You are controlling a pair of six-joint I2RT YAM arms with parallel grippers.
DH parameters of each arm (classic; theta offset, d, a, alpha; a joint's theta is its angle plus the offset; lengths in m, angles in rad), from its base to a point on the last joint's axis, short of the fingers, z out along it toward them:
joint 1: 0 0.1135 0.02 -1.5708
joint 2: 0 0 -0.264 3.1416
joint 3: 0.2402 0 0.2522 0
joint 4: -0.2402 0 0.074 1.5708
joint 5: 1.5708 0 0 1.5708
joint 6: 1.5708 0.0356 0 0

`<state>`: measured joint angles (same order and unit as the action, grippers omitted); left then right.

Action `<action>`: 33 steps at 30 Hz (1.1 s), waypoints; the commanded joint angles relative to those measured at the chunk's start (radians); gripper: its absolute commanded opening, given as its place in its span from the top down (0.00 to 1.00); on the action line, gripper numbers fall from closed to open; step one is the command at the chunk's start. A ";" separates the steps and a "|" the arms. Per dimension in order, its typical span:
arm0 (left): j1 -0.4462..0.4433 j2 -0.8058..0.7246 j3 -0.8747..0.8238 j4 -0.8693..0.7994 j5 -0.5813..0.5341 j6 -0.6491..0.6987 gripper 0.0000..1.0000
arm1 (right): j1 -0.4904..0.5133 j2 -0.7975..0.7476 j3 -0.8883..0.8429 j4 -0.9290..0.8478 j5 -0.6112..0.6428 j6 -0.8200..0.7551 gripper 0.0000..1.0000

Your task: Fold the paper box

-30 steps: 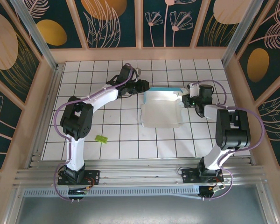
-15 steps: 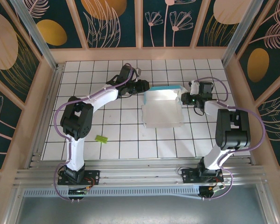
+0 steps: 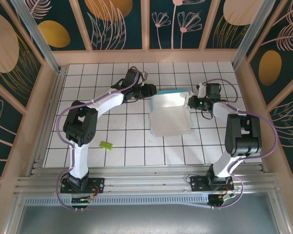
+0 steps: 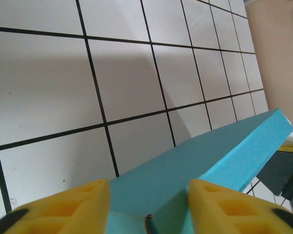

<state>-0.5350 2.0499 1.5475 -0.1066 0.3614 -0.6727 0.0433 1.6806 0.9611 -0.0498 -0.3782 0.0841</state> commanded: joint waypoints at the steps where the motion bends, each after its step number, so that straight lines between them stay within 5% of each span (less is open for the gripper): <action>1: -0.009 -0.038 -0.053 -0.007 -0.044 0.018 0.48 | 0.023 -0.021 0.019 -0.007 0.067 -0.016 0.88; 9: -0.008 -0.140 -0.077 -0.001 -0.166 0.054 0.38 | 0.065 -0.128 -0.111 0.121 0.206 -0.119 0.89; 17: -0.011 -0.366 -0.336 0.239 -0.203 -0.005 0.36 | 0.101 -0.158 -0.174 0.226 0.257 -0.138 0.90; 23: -0.089 -0.386 -0.465 0.370 -0.221 -0.090 0.57 | 0.113 -0.152 -0.189 0.254 0.262 -0.135 0.90; 33: -0.280 0.016 -0.164 0.374 -0.075 -0.189 0.93 | 0.127 -0.157 -0.209 0.264 0.263 -0.124 0.90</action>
<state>-0.7799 2.0125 1.2854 0.2428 0.2321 -0.8288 0.1612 1.5475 0.7692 0.1772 -0.1299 -0.0433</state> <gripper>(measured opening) 0.079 0.097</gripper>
